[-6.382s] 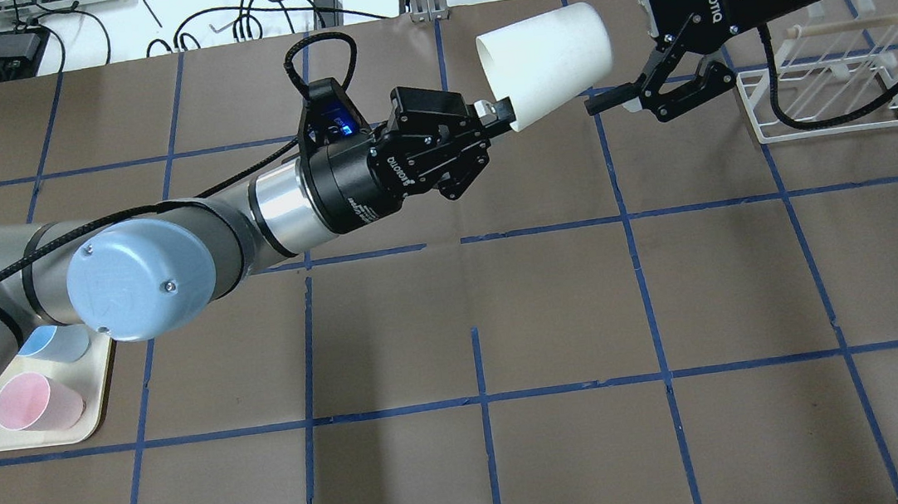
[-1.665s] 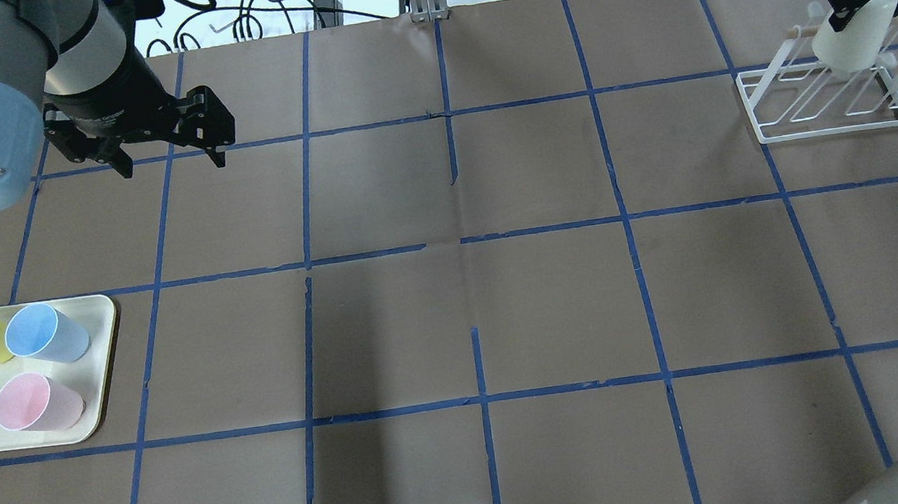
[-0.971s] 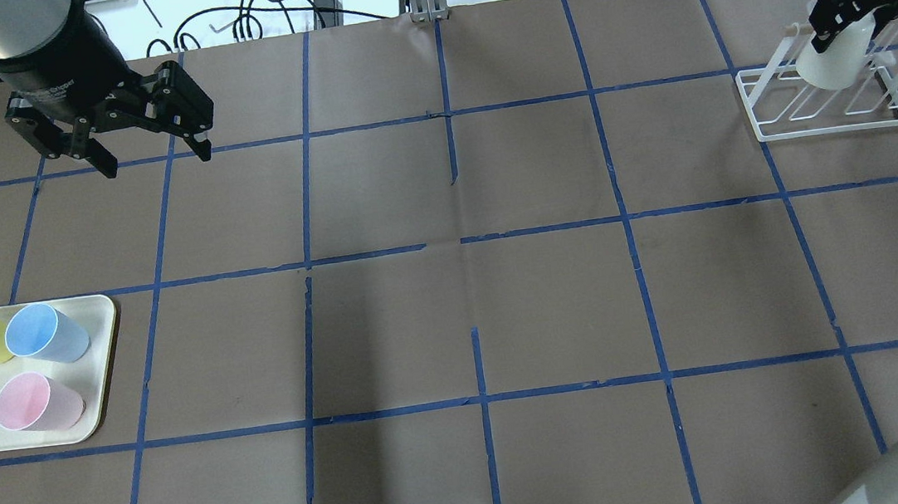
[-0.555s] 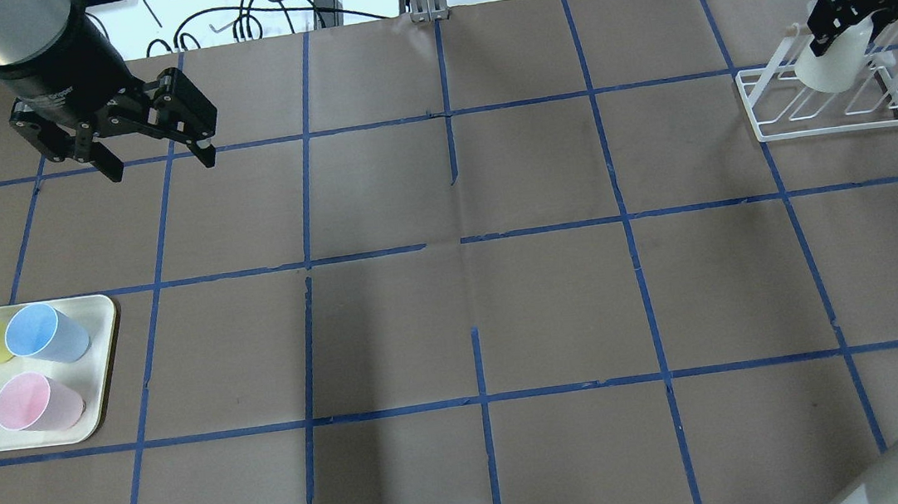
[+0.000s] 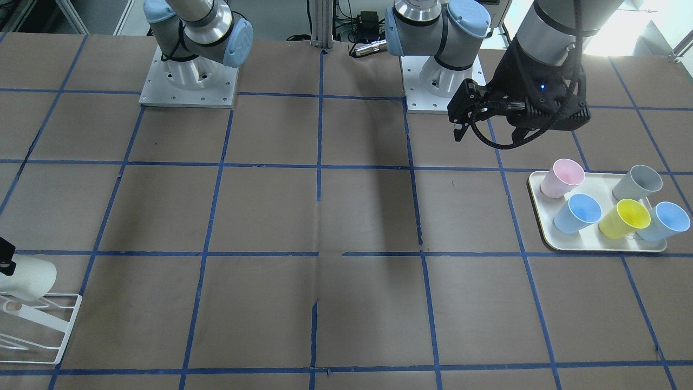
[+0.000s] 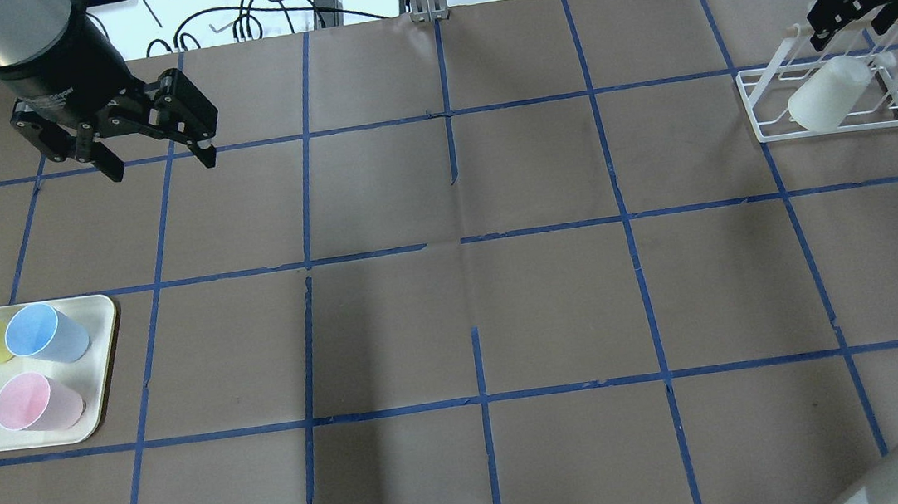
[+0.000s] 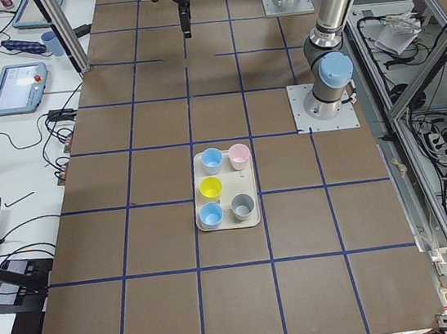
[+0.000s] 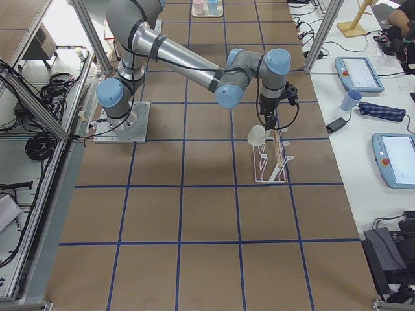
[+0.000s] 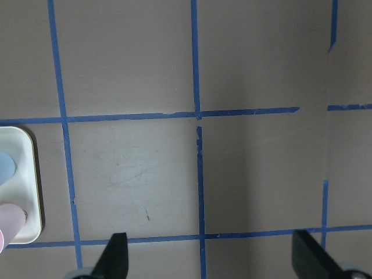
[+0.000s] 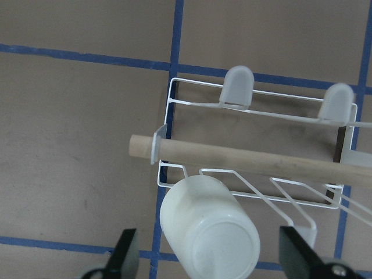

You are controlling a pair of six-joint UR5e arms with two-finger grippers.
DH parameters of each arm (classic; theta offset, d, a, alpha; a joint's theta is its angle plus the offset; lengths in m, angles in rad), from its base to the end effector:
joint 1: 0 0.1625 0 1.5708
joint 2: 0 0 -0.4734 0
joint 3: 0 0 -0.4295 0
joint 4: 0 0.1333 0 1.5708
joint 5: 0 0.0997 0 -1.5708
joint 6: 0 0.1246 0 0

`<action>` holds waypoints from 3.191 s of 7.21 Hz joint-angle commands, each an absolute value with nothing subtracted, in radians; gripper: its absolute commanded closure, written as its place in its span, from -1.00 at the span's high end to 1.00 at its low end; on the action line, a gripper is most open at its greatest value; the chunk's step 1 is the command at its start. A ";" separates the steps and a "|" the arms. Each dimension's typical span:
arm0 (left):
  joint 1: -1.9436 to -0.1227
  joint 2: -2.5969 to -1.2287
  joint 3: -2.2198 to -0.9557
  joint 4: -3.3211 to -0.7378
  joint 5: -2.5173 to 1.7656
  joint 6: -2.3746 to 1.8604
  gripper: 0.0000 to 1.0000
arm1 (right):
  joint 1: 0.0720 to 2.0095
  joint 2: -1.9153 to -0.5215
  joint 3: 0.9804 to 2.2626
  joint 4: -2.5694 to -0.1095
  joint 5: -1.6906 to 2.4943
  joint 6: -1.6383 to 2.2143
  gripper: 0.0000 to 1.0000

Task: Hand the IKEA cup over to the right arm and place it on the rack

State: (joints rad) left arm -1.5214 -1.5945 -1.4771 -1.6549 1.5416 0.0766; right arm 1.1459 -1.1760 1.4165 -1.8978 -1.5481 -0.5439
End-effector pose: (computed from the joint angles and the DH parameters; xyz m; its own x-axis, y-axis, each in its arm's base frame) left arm -0.1102 -0.5437 0.5399 -0.9992 0.0268 0.0302 0.0272 0.9996 0.0118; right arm -0.1684 -0.7024 0.3817 -0.9926 -0.1186 0.0254 -0.1203 0.9890 -0.0856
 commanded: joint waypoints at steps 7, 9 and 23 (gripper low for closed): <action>-1.517 -1.592 -1.474 -1.654 1.543 0.078 1.00 | 1.154 -1.554 1.500 -1.463 -1.566 -0.414 0.64; -1.496 -1.589 -1.477 -1.655 1.542 0.078 1.00 | 1.178 -1.615 1.574 -1.482 -1.560 -0.323 0.66; -1.496 -1.585 -1.474 -1.654 1.542 0.078 1.00 | 1.591 -1.509 1.395 -1.511 -1.586 -0.031 1.00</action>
